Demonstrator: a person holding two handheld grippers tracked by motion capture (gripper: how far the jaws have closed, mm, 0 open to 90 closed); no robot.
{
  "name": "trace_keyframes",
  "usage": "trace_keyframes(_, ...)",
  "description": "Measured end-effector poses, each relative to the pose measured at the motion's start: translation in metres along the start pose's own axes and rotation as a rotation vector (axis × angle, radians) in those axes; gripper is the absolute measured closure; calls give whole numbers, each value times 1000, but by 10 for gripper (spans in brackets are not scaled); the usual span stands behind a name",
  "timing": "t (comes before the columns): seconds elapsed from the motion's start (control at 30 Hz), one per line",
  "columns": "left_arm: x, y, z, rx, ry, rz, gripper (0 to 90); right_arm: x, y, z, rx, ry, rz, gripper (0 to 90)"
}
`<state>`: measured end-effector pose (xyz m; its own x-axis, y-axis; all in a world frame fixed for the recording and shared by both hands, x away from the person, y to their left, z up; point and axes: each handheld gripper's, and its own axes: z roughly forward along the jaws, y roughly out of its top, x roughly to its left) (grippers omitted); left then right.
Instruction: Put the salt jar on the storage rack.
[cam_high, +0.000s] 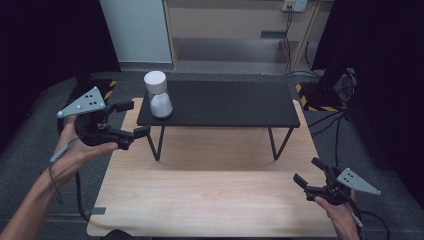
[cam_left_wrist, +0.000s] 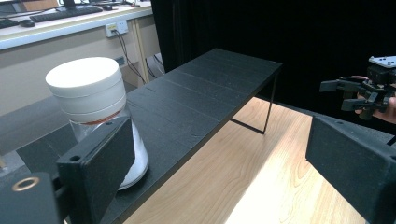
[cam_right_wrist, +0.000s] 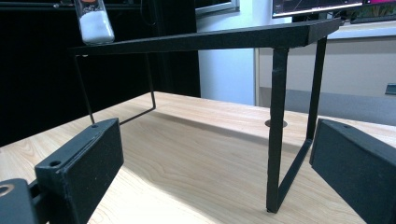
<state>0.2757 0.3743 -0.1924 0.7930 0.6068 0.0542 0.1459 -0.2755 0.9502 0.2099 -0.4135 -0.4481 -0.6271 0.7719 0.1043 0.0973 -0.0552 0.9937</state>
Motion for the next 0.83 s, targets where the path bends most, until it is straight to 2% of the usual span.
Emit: trace_keyframes(0.83,-1,-1,3,2,-10,8,71,-1,0,0,1,2,0,29)
